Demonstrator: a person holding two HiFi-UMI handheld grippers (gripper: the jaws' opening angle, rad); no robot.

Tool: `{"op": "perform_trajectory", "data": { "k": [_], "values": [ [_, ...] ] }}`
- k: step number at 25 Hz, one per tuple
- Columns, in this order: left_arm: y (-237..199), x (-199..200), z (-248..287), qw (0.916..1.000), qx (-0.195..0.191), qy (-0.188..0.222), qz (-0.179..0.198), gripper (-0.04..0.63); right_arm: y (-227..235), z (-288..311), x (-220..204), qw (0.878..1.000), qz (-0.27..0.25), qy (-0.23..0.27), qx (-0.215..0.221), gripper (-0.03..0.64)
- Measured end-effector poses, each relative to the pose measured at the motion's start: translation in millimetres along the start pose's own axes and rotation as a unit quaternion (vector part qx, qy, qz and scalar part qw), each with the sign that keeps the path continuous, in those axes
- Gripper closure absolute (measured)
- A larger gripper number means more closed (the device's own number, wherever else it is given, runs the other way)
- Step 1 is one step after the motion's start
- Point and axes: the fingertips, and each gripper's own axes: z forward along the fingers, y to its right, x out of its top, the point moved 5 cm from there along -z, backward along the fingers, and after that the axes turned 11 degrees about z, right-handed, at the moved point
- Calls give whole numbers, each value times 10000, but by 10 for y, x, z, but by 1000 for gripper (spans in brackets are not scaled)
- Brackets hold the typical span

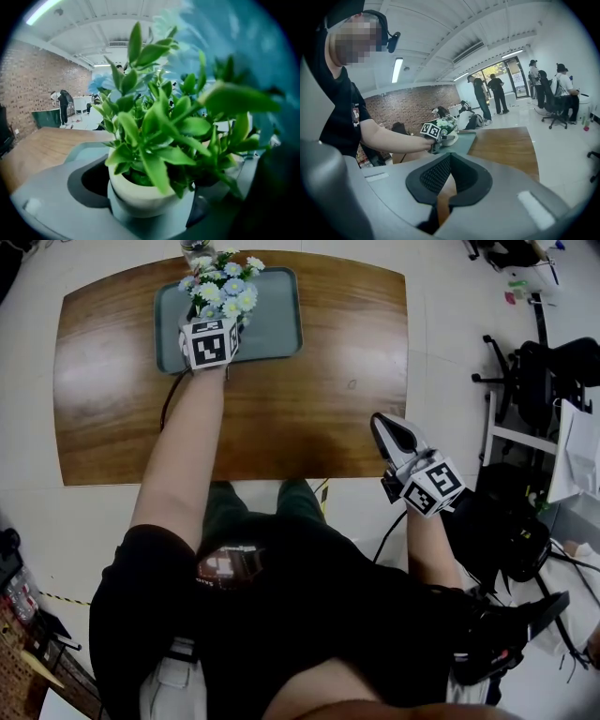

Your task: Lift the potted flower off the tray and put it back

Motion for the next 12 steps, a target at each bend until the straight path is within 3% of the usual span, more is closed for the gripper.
{"op": "perform_trajectory", "data": {
  "k": [12],
  "values": [
    [-103,-2,-296,9990,-349,272,-3,80,-156,236,40,9998,-100,-127,154,601]
  ]
}}
